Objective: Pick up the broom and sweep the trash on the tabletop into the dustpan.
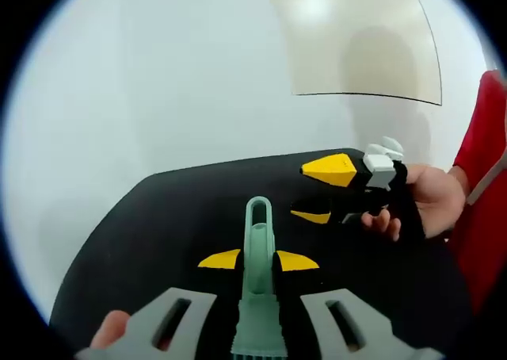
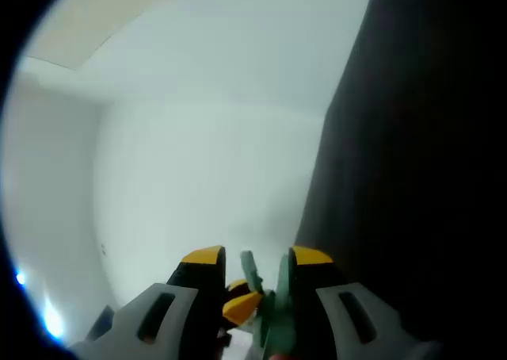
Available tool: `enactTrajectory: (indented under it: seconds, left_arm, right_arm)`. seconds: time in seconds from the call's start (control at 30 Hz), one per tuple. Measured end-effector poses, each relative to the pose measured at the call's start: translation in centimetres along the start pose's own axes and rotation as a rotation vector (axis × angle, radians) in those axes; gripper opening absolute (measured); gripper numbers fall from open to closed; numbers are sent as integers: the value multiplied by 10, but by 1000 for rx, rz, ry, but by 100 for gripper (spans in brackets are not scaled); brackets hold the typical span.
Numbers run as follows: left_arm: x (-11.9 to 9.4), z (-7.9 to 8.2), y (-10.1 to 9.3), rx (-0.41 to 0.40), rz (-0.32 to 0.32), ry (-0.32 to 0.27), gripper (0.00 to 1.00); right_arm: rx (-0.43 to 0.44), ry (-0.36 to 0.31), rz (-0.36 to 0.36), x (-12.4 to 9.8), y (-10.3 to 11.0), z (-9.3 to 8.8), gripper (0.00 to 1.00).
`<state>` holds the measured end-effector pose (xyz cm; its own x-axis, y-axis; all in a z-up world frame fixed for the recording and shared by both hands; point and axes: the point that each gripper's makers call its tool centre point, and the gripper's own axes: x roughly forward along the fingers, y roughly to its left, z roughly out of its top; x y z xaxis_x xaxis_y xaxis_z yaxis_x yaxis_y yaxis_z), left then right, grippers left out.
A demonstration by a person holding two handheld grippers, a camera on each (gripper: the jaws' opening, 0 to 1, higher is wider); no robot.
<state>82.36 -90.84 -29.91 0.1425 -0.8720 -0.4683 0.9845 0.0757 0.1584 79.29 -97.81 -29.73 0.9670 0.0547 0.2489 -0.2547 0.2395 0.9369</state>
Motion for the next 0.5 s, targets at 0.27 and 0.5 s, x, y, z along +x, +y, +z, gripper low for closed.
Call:
enactTrajectory:
  seconds: [0.27, 0.5]
  left_arm:
    - [-26, 13, 5, 27, 43, 6, 13]
    - [-48, 21, 4, 47, 61, 33, 13]
  right_arm:
    - [1, 0, 1, 1, 0, 0, 33]
    - [2, 0, 3, 1, 0, 0, 33]
